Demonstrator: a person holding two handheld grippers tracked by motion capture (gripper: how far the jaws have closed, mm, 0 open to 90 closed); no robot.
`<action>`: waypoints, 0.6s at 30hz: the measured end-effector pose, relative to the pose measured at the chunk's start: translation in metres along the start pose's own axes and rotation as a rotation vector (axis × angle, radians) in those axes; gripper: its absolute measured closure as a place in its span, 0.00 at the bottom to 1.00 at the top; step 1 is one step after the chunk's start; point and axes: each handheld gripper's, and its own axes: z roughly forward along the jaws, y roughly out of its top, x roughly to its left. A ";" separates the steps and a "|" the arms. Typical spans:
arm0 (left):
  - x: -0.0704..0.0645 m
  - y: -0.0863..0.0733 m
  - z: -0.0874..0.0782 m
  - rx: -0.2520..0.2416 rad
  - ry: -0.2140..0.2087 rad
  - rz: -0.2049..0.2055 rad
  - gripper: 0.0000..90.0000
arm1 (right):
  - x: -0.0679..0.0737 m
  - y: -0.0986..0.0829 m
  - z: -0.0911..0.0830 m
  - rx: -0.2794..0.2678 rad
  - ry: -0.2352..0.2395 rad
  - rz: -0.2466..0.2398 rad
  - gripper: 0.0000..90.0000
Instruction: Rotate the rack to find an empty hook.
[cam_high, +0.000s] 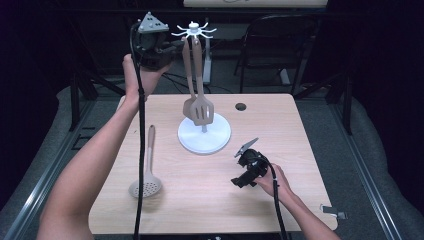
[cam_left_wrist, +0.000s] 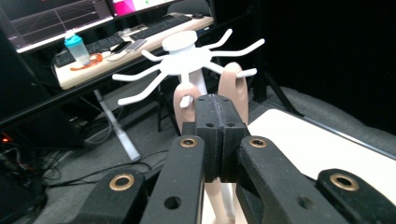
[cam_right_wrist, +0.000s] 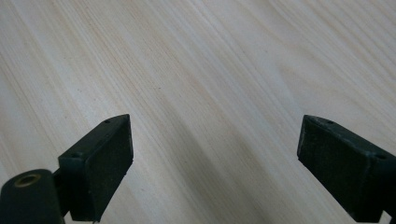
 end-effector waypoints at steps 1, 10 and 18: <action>0.001 0.001 0.002 0.006 0.004 0.000 1.00 | 0.000 0.000 0.000 0.001 0.000 -0.001 0.11; 0.005 -0.001 0.013 0.016 0.033 -0.015 1.00 | 0.000 -0.002 0.000 -0.022 -0.003 0.024 0.12; 0.013 -0.001 0.014 0.023 0.060 -0.030 1.00 | 0.000 -0.002 0.001 -0.016 -0.001 0.020 0.12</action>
